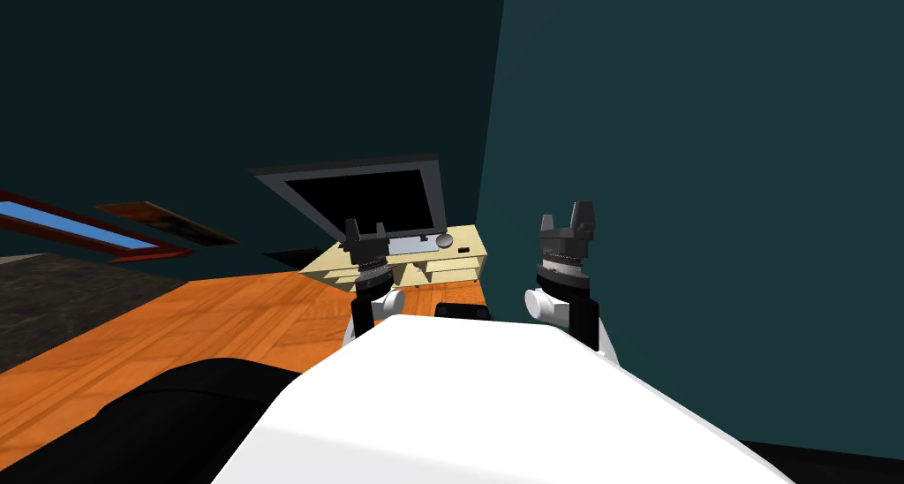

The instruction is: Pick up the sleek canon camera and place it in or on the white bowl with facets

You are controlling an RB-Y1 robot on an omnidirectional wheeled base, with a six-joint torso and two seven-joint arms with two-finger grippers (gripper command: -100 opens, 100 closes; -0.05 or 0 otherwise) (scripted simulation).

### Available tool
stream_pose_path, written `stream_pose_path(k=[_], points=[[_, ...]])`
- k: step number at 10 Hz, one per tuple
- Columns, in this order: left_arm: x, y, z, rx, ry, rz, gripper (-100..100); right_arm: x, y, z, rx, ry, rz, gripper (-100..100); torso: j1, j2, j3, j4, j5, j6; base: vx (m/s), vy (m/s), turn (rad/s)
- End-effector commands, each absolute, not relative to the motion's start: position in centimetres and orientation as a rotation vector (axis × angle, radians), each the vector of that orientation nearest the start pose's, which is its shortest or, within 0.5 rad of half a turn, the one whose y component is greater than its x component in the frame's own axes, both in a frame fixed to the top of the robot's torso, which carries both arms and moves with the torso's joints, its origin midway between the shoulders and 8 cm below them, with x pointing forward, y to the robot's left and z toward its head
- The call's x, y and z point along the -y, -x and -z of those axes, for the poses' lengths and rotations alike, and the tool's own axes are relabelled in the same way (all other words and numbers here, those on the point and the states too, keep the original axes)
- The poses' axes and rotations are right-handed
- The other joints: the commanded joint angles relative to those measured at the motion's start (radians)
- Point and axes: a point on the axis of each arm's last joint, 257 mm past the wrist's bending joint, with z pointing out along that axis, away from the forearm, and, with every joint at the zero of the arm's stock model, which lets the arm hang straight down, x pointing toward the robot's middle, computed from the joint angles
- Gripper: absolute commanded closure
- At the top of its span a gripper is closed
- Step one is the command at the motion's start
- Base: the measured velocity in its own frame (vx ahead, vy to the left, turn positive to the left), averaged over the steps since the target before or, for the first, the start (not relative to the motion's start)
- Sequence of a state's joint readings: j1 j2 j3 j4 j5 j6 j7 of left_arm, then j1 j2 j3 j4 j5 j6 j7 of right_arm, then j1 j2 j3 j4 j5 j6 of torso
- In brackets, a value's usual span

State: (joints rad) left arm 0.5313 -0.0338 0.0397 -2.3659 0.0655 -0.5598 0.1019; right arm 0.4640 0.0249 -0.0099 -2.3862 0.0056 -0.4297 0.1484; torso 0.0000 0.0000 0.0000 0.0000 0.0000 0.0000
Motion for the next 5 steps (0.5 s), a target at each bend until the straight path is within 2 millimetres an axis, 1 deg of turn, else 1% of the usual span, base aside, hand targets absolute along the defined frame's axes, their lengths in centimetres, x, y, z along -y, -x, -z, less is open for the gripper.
stream_pose_path(k=[1,3,5], points=[[-30.0,-30.8,-6.3,-0.434,0.646,1.41,0,26.7,-34.2,-5.4,-0.642,-0.554,-1.179,-100,0.0,0.0,0.0,0.0,0.0,0.0,0.009,0.018,-0.018],[-30.0,-30.8,-6.3,-0.434,0.646,1.41,0,25.2,-35.2,-2.9,-0.727,-0.545,-1.182,-100,0.002,-0.001,-0.001,0.0,0.0,0.0,0.025,0.036,-0.001],[-30.0,-30.8,-6.3,-0.434,0.646,1.41,0,23.2,-36.2,0.4,-0.834,-0.532,-1.186,-100,0.004,-0.002,-0.001,0.0,0.001,0.0,0.016,0.061,0.025]])
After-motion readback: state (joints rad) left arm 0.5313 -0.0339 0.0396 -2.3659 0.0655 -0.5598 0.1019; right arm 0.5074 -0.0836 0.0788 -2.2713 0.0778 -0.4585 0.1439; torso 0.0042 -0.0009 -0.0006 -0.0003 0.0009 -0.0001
